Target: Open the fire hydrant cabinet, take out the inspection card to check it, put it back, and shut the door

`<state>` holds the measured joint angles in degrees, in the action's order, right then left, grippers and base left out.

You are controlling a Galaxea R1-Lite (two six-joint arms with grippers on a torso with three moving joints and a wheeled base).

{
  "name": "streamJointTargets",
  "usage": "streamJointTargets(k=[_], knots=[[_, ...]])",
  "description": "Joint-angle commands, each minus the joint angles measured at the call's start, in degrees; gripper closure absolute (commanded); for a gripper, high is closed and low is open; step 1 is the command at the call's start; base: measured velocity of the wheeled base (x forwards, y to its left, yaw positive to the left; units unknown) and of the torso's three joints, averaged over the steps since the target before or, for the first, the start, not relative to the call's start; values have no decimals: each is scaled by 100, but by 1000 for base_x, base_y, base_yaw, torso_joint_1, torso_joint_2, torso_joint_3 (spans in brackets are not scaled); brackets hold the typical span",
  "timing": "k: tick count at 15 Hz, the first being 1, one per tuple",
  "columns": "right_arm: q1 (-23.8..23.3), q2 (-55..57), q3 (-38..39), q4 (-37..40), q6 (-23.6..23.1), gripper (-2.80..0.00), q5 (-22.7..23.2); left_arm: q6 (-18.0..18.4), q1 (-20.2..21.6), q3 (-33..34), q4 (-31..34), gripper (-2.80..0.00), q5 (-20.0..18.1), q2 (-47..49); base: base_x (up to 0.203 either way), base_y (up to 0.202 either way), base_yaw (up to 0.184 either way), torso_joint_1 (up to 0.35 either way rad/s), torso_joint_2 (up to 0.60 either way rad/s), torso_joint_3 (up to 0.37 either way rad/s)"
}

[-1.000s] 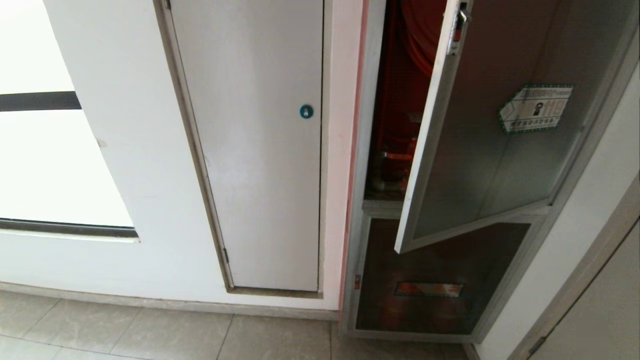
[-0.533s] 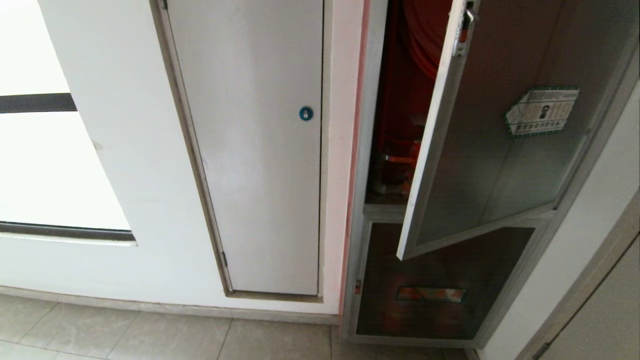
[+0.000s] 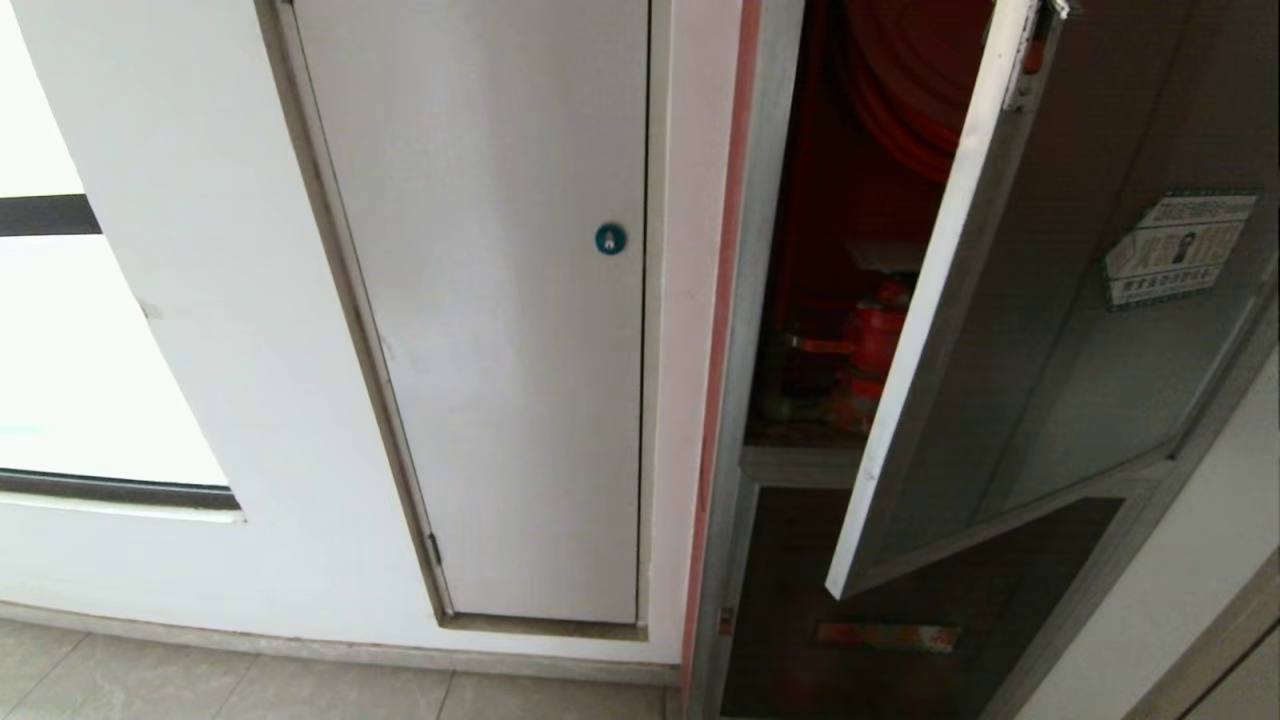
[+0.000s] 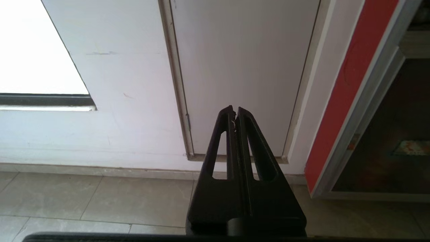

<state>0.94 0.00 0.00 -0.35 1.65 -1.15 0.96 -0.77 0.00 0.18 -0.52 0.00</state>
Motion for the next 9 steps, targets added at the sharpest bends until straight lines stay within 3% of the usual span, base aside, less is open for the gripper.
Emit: streamJointTargets(k=[1,9], knots=[[3,9,9,-9,2,0,0,0,-2,0,-1,0,0,9,193,0,0,1,1,-1],[3,9,9,-9,2,0,0,0,-2,0,-1,0,0,1,196,0,-1,1,1,3]])
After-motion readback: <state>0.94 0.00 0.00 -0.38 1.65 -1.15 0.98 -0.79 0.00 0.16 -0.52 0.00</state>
